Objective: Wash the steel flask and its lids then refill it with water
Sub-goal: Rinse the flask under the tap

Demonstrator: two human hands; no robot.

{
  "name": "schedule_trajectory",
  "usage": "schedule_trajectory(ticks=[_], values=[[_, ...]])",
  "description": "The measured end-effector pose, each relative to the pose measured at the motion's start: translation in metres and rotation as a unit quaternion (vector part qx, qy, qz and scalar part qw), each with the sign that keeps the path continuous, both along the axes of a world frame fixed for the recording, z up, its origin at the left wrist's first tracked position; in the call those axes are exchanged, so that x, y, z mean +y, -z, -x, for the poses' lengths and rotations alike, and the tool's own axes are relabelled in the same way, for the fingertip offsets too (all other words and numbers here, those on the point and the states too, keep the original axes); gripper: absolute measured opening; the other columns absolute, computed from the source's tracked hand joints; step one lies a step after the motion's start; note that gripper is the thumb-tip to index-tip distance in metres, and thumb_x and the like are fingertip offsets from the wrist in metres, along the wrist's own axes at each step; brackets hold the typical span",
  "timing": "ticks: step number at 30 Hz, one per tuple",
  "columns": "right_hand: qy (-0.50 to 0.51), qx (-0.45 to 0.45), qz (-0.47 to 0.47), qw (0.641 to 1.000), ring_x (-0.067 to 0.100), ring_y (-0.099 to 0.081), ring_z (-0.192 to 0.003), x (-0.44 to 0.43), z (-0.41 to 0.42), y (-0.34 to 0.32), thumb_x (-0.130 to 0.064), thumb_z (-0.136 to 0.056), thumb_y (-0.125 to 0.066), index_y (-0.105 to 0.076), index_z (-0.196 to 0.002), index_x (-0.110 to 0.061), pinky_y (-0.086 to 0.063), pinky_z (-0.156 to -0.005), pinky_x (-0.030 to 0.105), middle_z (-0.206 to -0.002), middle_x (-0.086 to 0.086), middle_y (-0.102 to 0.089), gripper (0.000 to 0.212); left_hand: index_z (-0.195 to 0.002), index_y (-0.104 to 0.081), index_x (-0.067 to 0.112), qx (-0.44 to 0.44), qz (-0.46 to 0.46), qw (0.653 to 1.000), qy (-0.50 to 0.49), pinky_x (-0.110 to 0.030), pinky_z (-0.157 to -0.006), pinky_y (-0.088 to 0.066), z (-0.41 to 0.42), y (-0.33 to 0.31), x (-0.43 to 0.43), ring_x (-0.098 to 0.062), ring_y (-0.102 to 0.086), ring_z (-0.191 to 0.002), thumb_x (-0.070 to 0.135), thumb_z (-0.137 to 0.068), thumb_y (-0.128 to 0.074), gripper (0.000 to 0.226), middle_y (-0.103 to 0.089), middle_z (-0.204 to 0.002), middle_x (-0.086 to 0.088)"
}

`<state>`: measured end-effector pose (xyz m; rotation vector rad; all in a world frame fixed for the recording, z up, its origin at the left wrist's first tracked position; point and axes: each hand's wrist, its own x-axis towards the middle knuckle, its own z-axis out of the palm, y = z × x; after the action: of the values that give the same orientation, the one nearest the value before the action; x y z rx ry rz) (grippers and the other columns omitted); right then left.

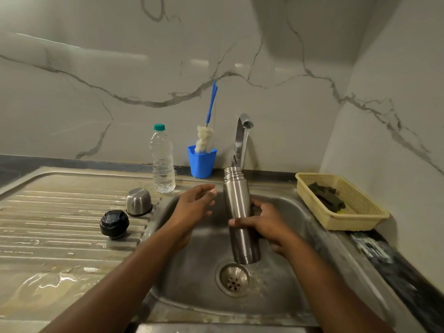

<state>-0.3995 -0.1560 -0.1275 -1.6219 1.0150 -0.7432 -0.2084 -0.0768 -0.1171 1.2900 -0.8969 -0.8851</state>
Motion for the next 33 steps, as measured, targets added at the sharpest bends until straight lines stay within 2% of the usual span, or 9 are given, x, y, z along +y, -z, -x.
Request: schedule_trajectory(ticks=[5,9,12,14,21,25,28,31,33], values=[[-0.001,-0.012,0.0,1.0,0.019,-0.073,-0.102,-0.002,0.002,0.0,-0.025,-0.064,-0.097,-0.061,-0.134,-0.026,-0.062,-0.09,0.045,-0.114,-0.003,-0.075,0.079,-0.135,-0.065,0.027,-0.007,0.021,0.997,0.071,-0.041,-0.105,-0.055,0.013,-0.006,-0.012,-0.015,-0.069,-0.122,0.03,-0.106,-0.06,0.029,-0.075,-0.126,0.003],[-0.002,-0.028,0.001,1.0,0.017,-0.075,-0.1,-0.004,0.002,0.002,-0.025,-0.066,-0.096,-0.063,-0.131,-0.028,-0.063,-0.088,0.043,-0.112,-0.003,-0.076,0.073,-0.139,-0.063,0.022,-0.011,0.013,0.998,0.063,-0.044,-0.107,-0.055,0.018,-0.012,-0.027,-0.018,-0.07,-0.119,0.03,-0.107,-0.059,0.033,-0.076,-0.122,0.0],[-0.032,-0.025,0.006,0.999,0.016,-0.075,-0.1,-0.002,0.0,0.001,-0.025,-0.067,-0.096,-0.065,-0.129,-0.032,-0.063,-0.086,0.04,-0.112,-0.005,-0.077,0.069,-0.118,-0.07,0.019,-0.034,-0.004,0.998,0.048,-0.044,-0.098,-0.059,0.024,-0.023,-0.037,-0.022,-0.071,-0.101,0.036,-0.105,-0.061,0.023,-0.076,-0.105,-0.005],[-0.041,-0.036,-0.009,0.998,0.016,-0.075,-0.098,-0.001,0.0,0.001,-0.022,-0.067,-0.095,-0.068,-0.126,-0.031,-0.062,-0.081,0.037,-0.109,-0.005,-0.079,0.066,-0.109,-0.067,0.013,-0.054,-0.015,0.998,0.034,-0.045,-0.088,-0.06,0.027,-0.032,-0.046,-0.021,-0.067,-0.089,0.045,-0.103,-0.062,0.033,-0.07,-0.094,-0.007],[-0.006,-0.089,-0.023,0.996,0.014,-0.076,-0.092,0.001,0.004,-0.004,-0.016,-0.077,-0.088,-0.07,-0.116,-0.031,-0.058,-0.074,0.031,-0.102,-0.006,-0.08,0.046,-0.132,-0.054,0.016,-0.129,-0.055,0.989,0.049,-0.028,-0.071,-0.051,0.051,-0.049,-0.071,-0.015,-0.065,-0.096,0.046,-0.102,-0.063,0.043,-0.066,-0.112,-0.004],[-0.009,-0.056,0.035,0.998,0.006,-0.075,-0.094,0.0,0.003,-0.003,-0.025,-0.074,-0.092,-0.07,-0.121,-0.031,-0.06,-0.082,0.029,-0.106,-0.009,-0.079,0.052,-0.138,-0.048,0.018,-0.121,-0.076,0.989,0.046,-0.037,-0.077,-0.061,0.048,-0.048,-0.072,-0.022,-0.068,-0.106,0.049,-0.092,-0.075,0.062,-0.066,-0.123,-0.007],[-0.011,-0.043,0.057,0.997,0.007,-0.075,-0.096,0.002,0.004,-0.007,-0.034,-0.076,-0.091,-0.068,-0.117,-0.037,-0.06,-0.087,0.031,-0.108,-0.009,-0.078,0.047,-0.132,-0.048,0.016,-0.066,-0.077,0.995,0.0,-0.046,-0.087,-0.062,0.041,-0.051,-0.064,-0.025,-0.068,-0.106,0.049,-0.095,-0.073,0.055,-0.066,-0.122,-0.01],[0.003,0.022,0.053,0.998,0.012,-0.076,-0.088,0.002,0.005,-0.011,-0.063,-0.078,-0.081,-0.072,-0.111,-0.034,-0.064,-0.084,0.039,-0.1,-0.006,-0.079,0.044,-0.132,-0.048,0.014,0.042,-0.082,0.994,-0.054,-0.053,-0.089,-0.061,0.029,-0.051,-0.057,-0.03,-0.068,-0.103,0.044,-0.097,-0.072,0.053,-0.066,-0.119,-0.013],[0.021,0.056,0.03,0.998,0.019,-0.077,-0.084,-0.001,0.009,-0.011,-0.08,-0.074,-0.071,-0.077,-0.102,-0.025,-0.065,-0.083,0.045,-0.093,0.0,-0.08,0.062,-0.13,-0.045,0.014,0.086,-0.074,0.99,-0.078,-0.055,-0.088,-0.06,0.021,-0.051,-0.053,-0.028,-0.067,-0.099,0.042,-0.097,-0.072,0.051,-0.063,-0.114,-0.011]])
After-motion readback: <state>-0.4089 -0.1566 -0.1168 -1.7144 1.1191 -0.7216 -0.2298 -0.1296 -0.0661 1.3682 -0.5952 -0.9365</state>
